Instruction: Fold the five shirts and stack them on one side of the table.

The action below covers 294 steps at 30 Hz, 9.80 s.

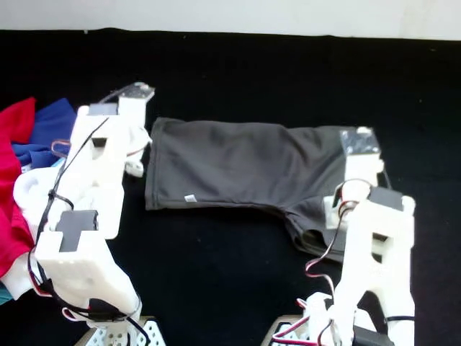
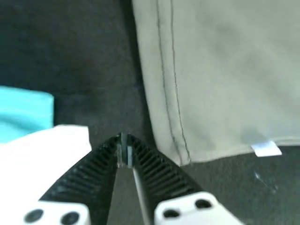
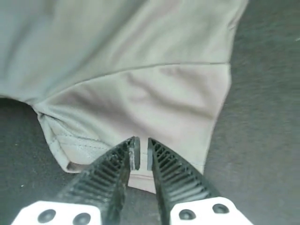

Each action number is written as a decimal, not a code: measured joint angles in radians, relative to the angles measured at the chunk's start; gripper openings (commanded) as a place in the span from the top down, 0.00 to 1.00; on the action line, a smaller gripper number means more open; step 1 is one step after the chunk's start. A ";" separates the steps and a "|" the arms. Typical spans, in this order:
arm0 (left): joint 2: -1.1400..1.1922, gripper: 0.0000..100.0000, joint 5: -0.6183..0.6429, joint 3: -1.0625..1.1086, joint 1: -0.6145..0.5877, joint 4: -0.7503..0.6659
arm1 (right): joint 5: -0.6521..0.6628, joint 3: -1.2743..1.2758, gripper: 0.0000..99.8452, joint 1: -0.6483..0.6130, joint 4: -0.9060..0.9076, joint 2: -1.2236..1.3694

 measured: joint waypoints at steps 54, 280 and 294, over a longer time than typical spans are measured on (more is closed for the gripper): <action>0.414 0.99 0.325 -0.330 0.141 -0.396 | -0.239 -1.465 0.96 -0.025 0.216 1.223; 0.043 0.99 0.361 0.235 0.163 -0.411 | -0.106 -1.594 0.85 -0.112 0.433 1.226; 0.043 0.99 0.361 0.235 0.163 -0.411 | -0.106 -1.711 0.98 -0.117 0.641 1.171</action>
